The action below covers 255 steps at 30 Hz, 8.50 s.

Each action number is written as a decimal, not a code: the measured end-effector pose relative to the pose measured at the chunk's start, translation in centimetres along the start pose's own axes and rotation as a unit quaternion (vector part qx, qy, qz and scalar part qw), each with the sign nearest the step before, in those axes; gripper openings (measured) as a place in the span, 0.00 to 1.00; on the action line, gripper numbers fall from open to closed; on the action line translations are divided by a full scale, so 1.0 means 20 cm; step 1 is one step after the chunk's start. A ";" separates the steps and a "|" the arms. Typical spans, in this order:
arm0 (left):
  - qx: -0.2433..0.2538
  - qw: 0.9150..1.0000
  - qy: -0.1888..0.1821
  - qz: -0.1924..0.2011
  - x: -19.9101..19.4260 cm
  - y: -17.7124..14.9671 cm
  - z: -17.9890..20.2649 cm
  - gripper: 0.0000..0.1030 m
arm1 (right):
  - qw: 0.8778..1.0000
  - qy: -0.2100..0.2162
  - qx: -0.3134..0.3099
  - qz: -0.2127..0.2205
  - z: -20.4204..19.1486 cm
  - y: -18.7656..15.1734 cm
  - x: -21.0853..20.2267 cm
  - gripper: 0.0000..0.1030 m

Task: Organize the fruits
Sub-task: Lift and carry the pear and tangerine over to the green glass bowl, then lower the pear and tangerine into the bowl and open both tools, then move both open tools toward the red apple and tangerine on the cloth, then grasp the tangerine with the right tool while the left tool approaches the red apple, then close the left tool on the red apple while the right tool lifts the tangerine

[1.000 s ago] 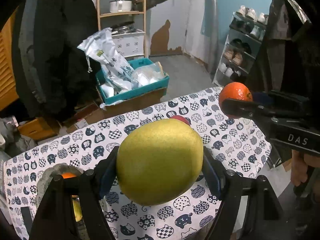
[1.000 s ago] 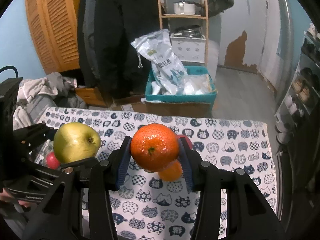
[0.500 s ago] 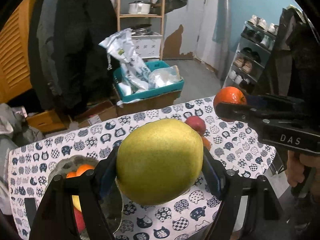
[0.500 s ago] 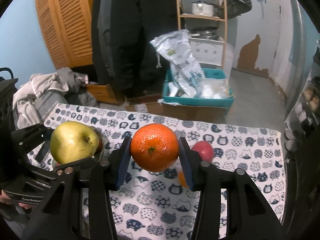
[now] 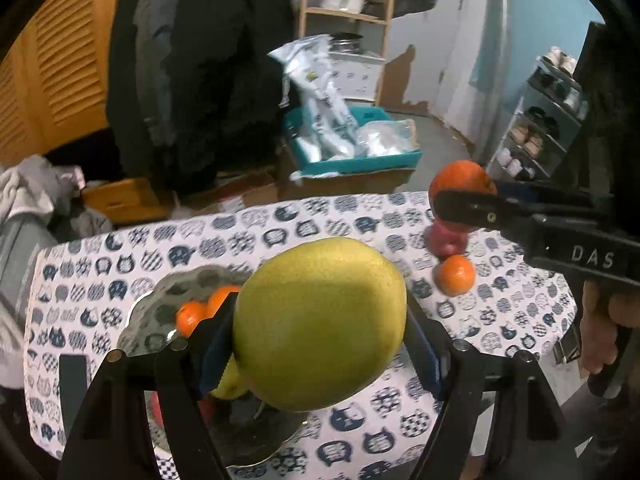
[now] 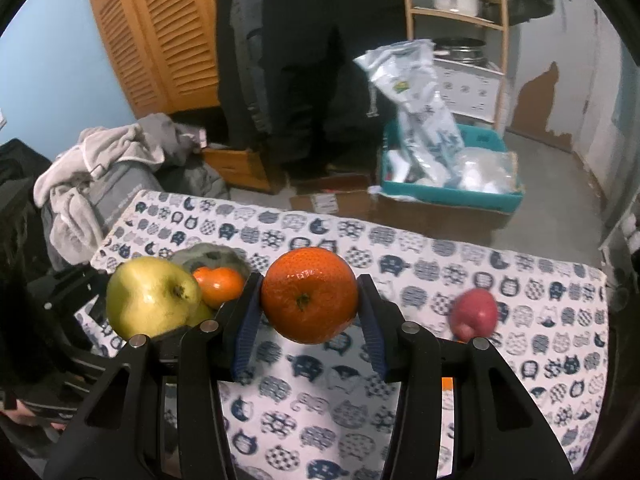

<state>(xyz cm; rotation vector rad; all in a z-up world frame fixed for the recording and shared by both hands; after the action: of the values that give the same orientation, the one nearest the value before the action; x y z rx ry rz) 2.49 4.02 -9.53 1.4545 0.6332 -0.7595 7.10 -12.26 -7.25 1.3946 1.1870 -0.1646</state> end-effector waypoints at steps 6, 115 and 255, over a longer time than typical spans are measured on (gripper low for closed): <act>-0.027 0.999 0.027 -0.016 0.03 -0.08 -0.18 0.76 | 1.000 0.019 -0.010 -0.019 -0.13 0.03 0.15 0.44; -0.020 0.999 0.031 -0.003 0.03 0.00 0.01 0.81 | 0.999 -0.036 0.000 0.024 -0.02 -0.03 -0.10 0.70; 0.070 0.983 -0.077 -0.148 1.26 0.26 1.24 0.72 | 0.956 -0.177 0.228 -0.050 1.45 -0.62 -0.02 0.65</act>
<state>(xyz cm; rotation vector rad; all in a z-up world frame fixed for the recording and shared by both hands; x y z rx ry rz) 20.53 -22.65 -25.06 1.4273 0.6970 -1.1576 13.68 -39.04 -22.61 1.6159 0.9498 -0.7700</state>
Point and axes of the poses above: each gripper's, at about its wrist camera, not at the fingertips, and x roughly the way its jaws point, z to its right, y to its top, the point moved 1 cm from there along x, roughly the way its jaws point, and after that the axes turned 5 degrees about y, right-handed, at the moved point
